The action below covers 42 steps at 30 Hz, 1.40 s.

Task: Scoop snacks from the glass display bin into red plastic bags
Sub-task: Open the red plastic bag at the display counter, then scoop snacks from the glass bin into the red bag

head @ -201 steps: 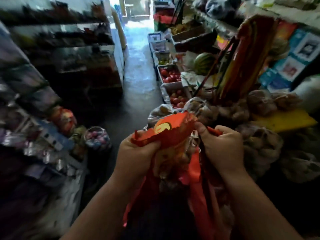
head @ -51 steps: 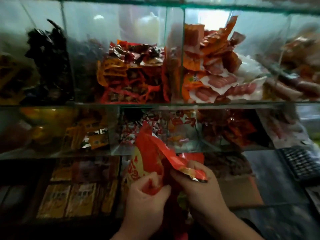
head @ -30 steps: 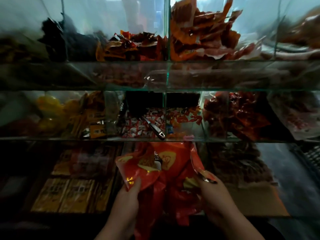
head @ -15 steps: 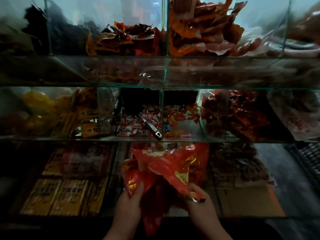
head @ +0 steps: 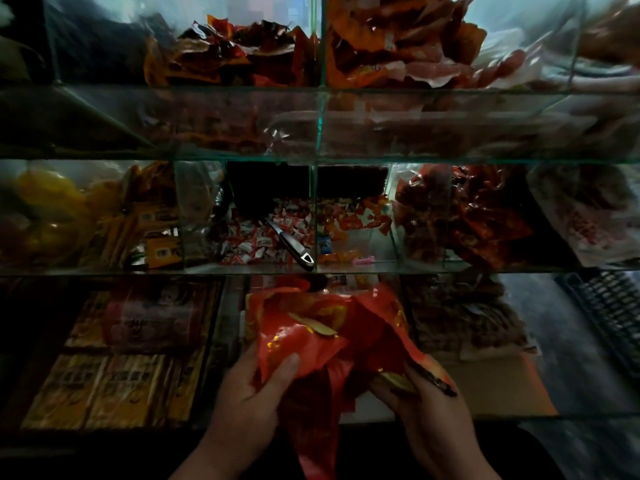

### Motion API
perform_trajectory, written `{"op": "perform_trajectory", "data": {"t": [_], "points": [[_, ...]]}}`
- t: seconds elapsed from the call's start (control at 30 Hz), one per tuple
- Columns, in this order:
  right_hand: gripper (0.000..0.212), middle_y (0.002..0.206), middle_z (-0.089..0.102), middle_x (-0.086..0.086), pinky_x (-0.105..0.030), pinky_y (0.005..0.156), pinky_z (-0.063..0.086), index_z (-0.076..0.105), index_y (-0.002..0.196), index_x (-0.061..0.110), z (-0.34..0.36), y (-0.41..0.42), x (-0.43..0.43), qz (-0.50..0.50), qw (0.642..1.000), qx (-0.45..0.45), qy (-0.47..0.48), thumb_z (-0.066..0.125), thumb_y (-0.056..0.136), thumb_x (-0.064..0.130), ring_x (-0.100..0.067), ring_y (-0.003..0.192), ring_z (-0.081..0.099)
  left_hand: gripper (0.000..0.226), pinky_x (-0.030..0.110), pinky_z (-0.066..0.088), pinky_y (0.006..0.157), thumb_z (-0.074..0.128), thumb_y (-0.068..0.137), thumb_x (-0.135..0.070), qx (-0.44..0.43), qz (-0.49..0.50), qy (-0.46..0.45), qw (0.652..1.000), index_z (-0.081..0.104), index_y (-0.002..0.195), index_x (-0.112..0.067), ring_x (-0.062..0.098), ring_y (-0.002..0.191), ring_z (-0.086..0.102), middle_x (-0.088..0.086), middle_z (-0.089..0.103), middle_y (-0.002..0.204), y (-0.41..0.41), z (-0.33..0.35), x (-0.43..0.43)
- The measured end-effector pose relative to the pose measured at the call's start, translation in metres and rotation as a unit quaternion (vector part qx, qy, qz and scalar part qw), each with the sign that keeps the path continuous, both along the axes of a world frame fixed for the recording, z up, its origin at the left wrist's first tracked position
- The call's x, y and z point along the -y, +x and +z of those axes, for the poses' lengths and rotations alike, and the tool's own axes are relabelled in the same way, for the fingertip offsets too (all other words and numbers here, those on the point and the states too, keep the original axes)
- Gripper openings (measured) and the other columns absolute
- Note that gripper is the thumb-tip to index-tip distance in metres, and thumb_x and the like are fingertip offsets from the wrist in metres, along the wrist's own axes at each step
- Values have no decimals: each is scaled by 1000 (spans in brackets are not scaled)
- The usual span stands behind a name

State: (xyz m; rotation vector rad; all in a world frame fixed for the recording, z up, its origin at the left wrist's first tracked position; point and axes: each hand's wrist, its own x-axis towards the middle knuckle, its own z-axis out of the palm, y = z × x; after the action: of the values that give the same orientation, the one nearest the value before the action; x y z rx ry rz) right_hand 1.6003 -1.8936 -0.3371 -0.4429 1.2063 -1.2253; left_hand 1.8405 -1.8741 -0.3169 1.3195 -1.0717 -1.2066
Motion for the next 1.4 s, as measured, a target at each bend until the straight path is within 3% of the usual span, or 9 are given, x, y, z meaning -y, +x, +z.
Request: {"op": "perform_trajectory", "data": {"t": [0.2,0.4,0.53,0.77,0.9,1.03,1.13,1.27,1.4], "points": [[13,91,78,-6,-43,68,63,74,100,26,-11,-8,8,5,984,-161,73,78,88,23,-24,81,78,13,42,60,75,64,99,-19,-95,134,219,962,73,108,-18,26,89,76,6,79,100,18,-37,10],[43,94,65,-1,-29,64,51,50,97,25,13,1,-10,-3,949,-306,72,87,77,30,-16,82,66,20,39,63,78,70,87,-33,-223,137,118,958,80,102,-24,22,100,75,4,78,109,-8,10,0],[36,65,70,9,-7,56,45,61,83,15,6,21,-42,149,926,-346,11,93,69,25,6,59,62,15,6,50,67,68,76,-58,-17,119,40,992,73,89,-60,-9,87,70,-25,76,93,-28,30,-15],[92,128,55,19,-22,100,44,37,145,27,0,66,-14,304,859,-409,-53,71,67,62,-8,121,58,22,22,46,104,65,90,-37,113,-91,-22,989,74,110,-35,-3,115,63,-19,73,115,-32,28,2],[31,137,44,0,11,85,27,43,123,27,4,91,15,317,866,-376,-91,61,100,19,-3,112,48,37,20,40,110,62,94,-43,221,-214,-60,950,70,127,-28,-6,125,55,-22,66,130,-11,30,-2],[54,148,15,11,12,96,15,17,140,29,-1,122,24,504,795,-309,-139,52,104,7,-4,138,22,12,19,50,83,67,88,-35,277,-196,-76,938,73,88,-25,-7,90,66,-22,71,91,27,29,-3],[48,153,45,3,-17,116,32,46,148,24,-4,129,17,597,708,-367,-85,58,102,27,-12,141,43,16,12,39,54,70,83,-33,281,-73,69,954,68,67,-32,-4,56,58,-18,64,60,49,15,-6],[36,87,65,16,-30,77,58,64,112,33,20,90,6,464,656,-586,-105,57,85,55,-10,88,67,26,19,43,55,71,92,-25,263,0,227,938,72,67,-19,-2,58,64,-15,71,65,66,-8,-26],[63,57,50,21,-16,39,38,33,142,55,58,76,33,238,628,-687,-278,52,82,59,3,49,51,24,31,48,62,72,82,-57,319,100,223,916,60,78,-36,6,69,64,-10,66,70,59,1,-41]]}}
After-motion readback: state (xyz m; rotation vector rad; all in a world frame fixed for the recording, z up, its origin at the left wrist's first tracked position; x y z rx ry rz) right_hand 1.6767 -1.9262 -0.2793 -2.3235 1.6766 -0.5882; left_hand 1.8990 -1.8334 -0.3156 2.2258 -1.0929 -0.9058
